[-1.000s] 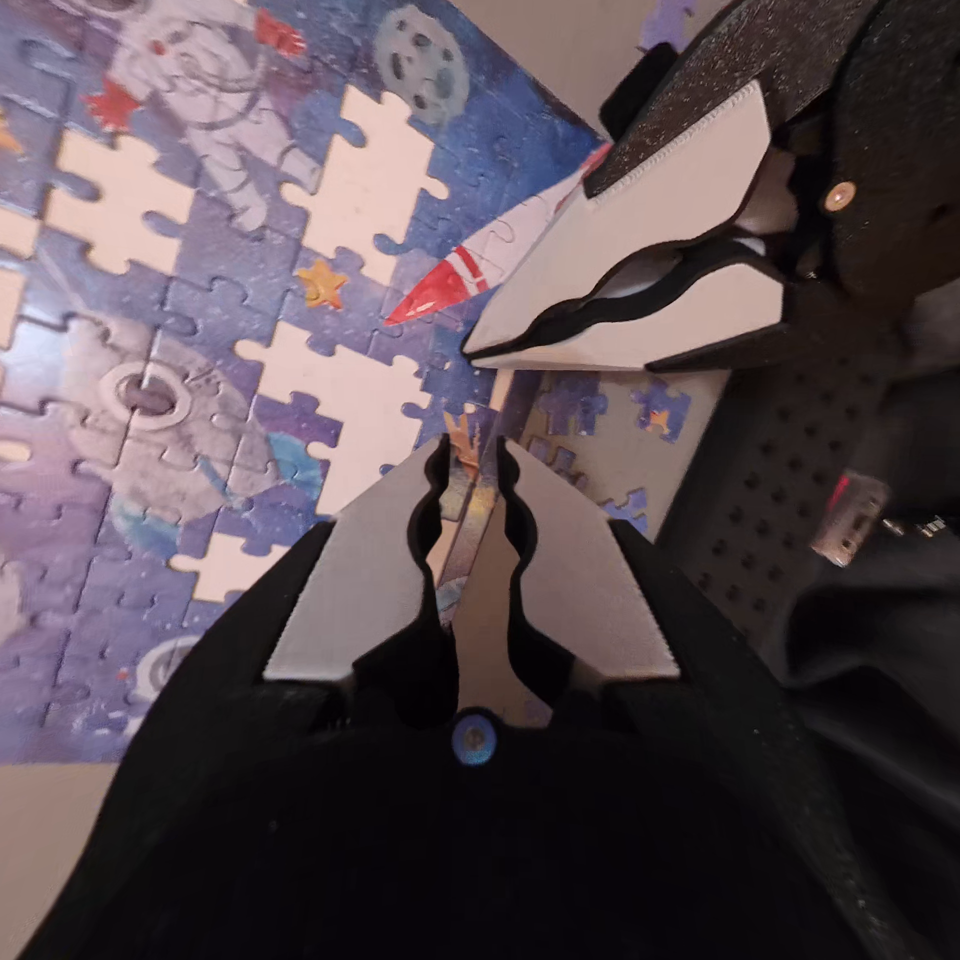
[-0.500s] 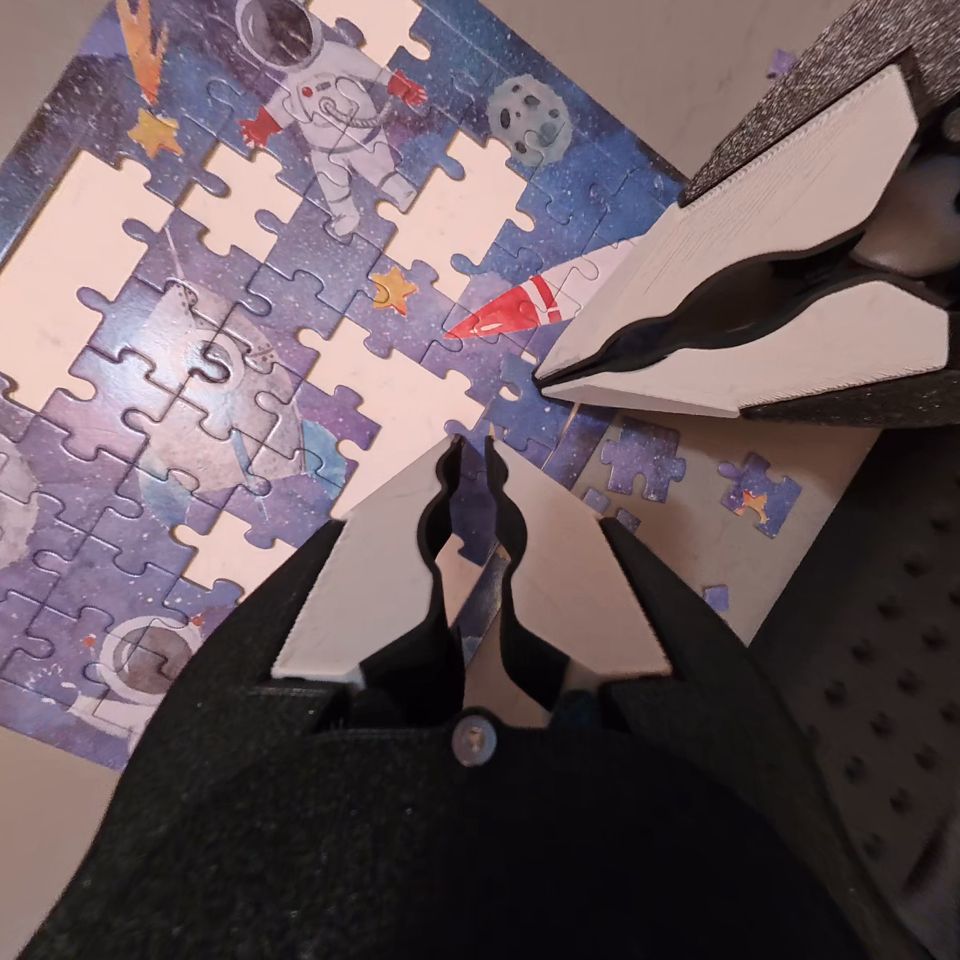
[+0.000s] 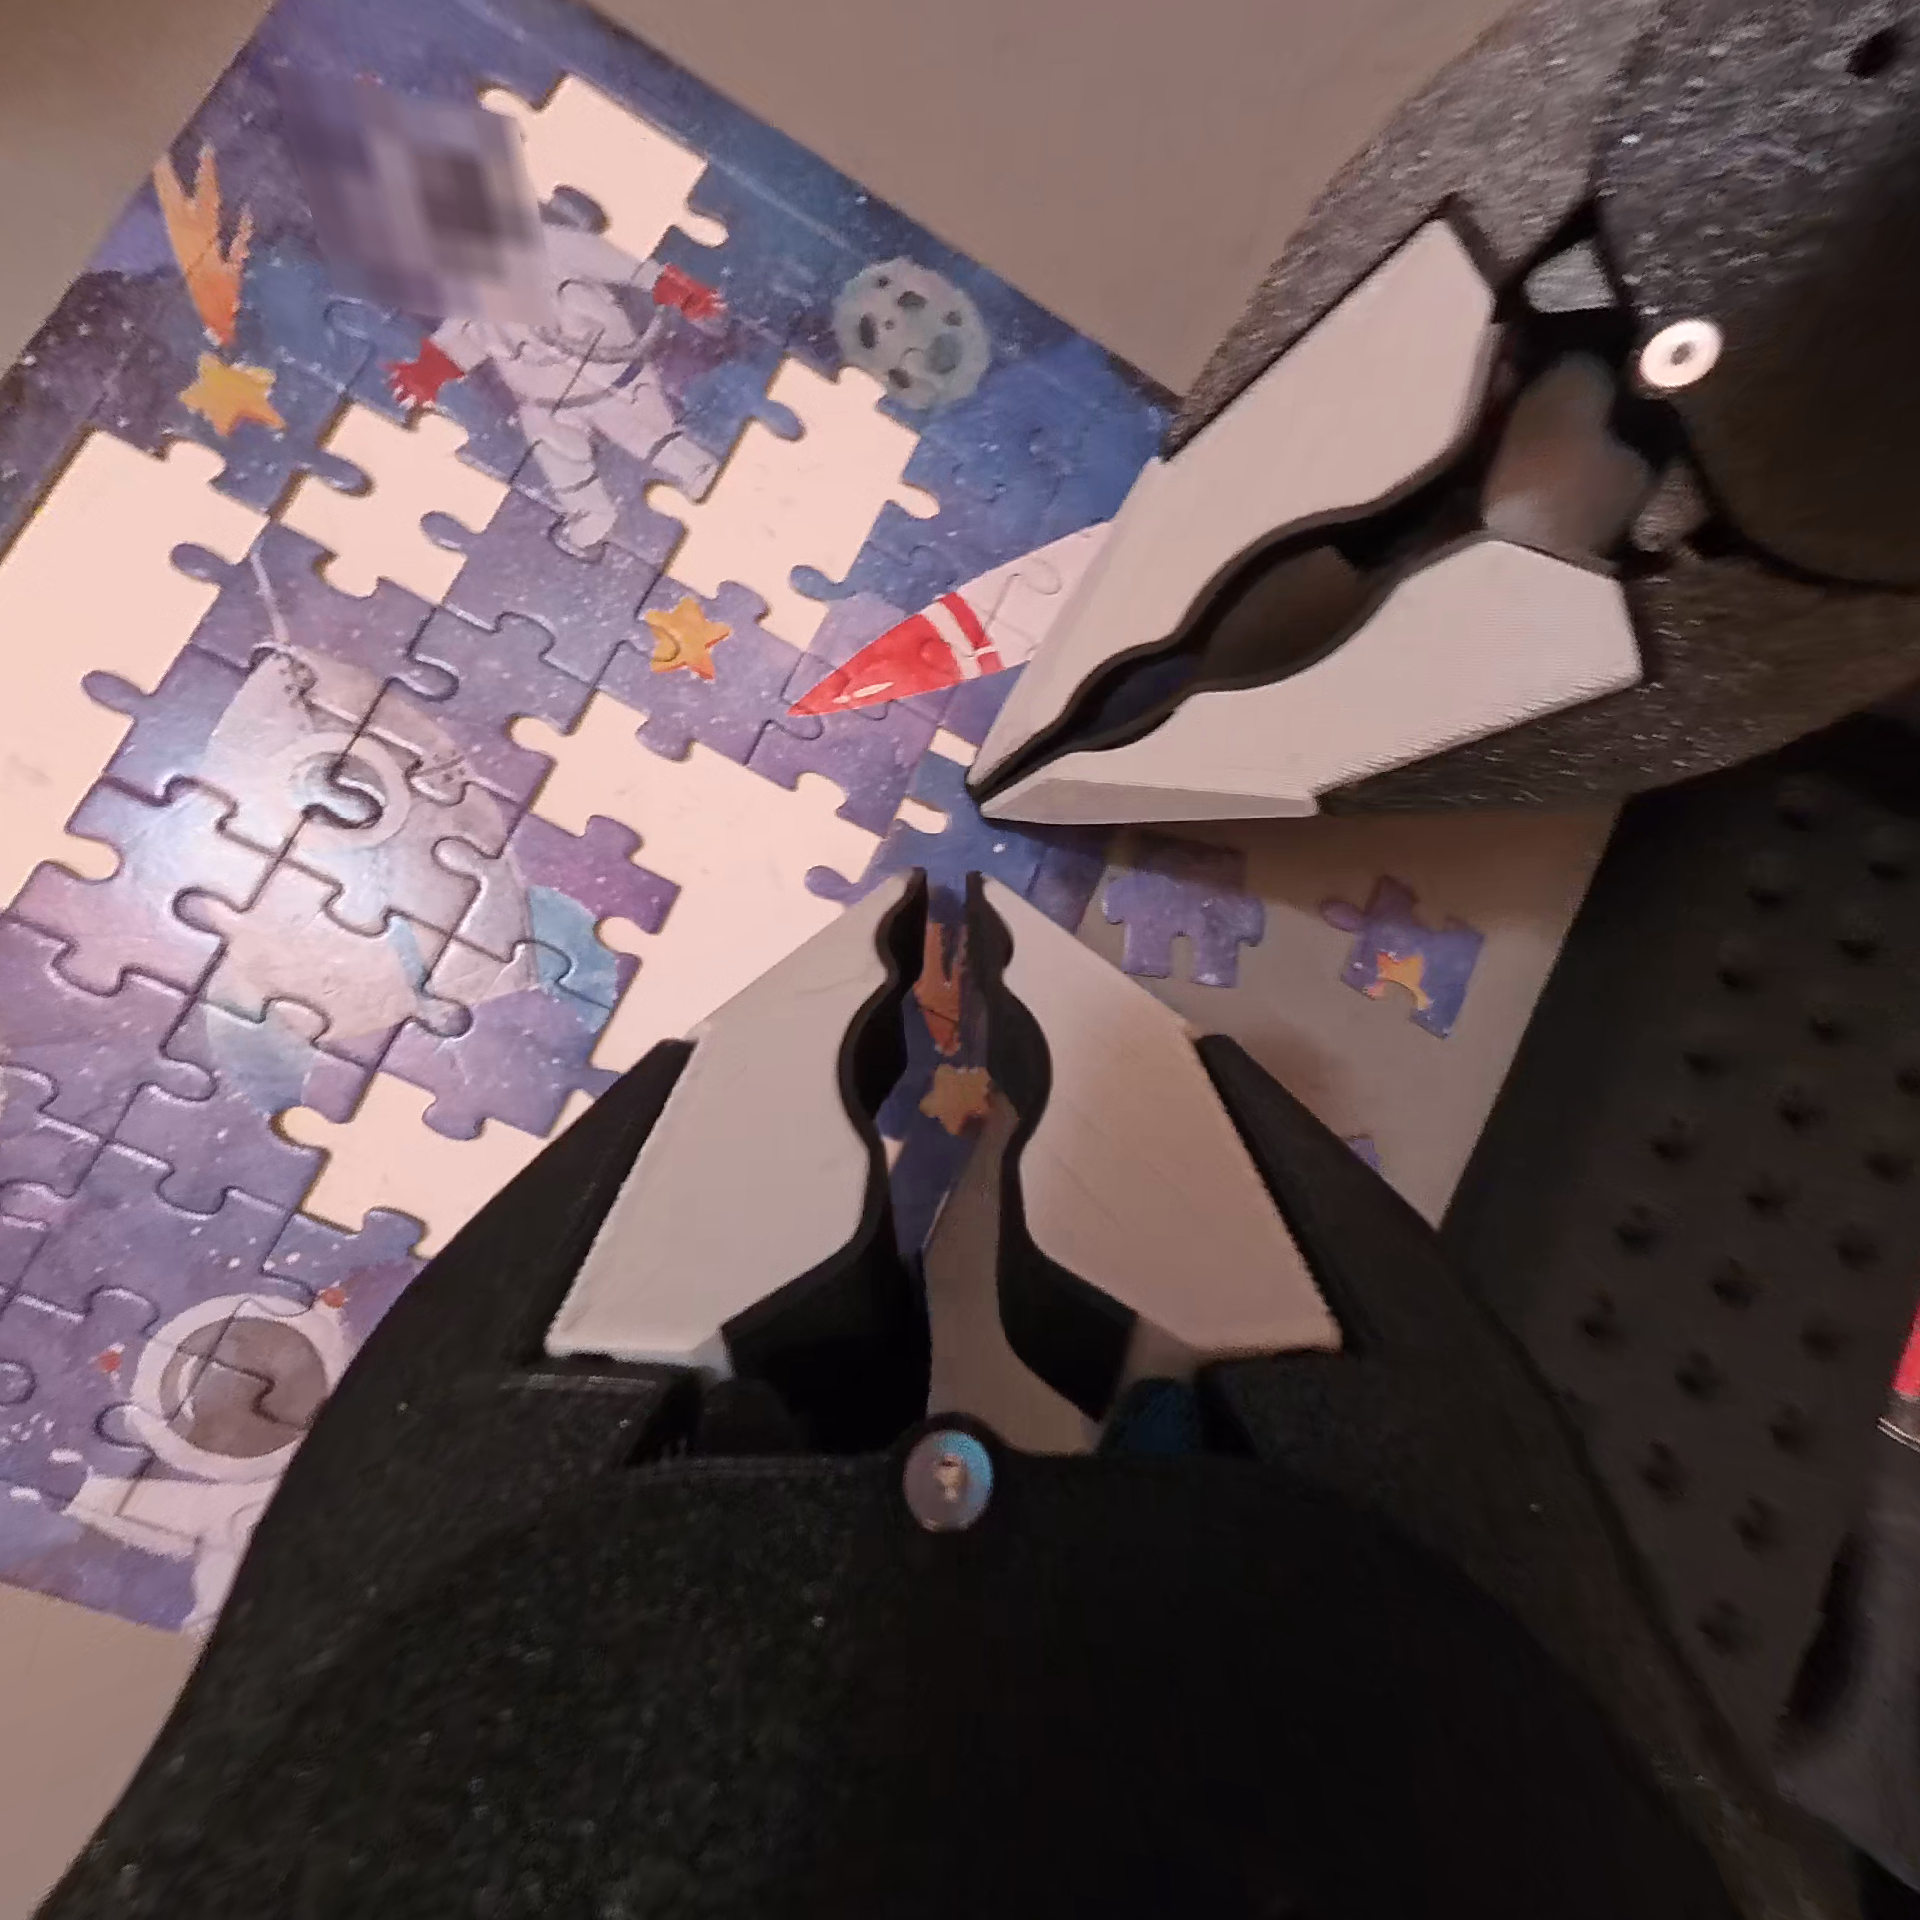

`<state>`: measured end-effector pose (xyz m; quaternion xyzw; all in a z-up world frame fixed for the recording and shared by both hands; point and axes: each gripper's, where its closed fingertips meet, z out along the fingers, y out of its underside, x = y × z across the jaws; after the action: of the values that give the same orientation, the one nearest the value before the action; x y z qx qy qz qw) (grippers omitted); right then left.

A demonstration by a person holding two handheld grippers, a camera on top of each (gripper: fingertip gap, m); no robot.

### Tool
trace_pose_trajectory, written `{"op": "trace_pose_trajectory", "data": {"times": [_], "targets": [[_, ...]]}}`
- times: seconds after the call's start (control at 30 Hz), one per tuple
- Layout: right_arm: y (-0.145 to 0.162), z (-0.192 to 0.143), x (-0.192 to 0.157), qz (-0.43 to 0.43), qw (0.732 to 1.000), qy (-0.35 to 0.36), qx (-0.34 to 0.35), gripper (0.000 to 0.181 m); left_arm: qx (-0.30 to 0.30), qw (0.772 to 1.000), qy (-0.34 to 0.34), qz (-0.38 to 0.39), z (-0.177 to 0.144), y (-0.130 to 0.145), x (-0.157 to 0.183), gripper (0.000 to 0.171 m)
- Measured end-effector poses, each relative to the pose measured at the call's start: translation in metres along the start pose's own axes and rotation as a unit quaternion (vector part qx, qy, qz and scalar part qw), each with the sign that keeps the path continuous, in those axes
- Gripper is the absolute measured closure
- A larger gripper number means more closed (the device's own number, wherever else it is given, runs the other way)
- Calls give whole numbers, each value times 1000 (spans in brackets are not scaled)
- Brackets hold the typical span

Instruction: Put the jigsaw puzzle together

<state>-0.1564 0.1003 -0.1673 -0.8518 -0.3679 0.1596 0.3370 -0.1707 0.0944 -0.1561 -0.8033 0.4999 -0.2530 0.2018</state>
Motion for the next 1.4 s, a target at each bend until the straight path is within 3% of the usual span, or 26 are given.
{"op": "trace_pose_trajectory", "data": {"times": [0.17, 0.9, 1.2, 1.33, 1.4], "targets": [[1, -2, 1, 6, 1000, -1, -1, 181, -30, 999, -2, 15, 8, 11, 1, 165], [3, -2, 3, -12, 1000, -7, 1, 181, 5, 1000, 16, -1, 5, -2, 3, 161], [2, -4, 5, -19, 1000, -12, -5, 181, -6, 1000, -23, 14, 14, 2, -4, 167], [-15, -10, 10, -12, 999, 0, 37, 181, -3, 1000, -20, 4, 14, 2, -4, 167], [-1, 0, 9, -29, 1000, 1, 2, 181, -5, 1000, -22, 6, 14, 2, -4, 167]]}}
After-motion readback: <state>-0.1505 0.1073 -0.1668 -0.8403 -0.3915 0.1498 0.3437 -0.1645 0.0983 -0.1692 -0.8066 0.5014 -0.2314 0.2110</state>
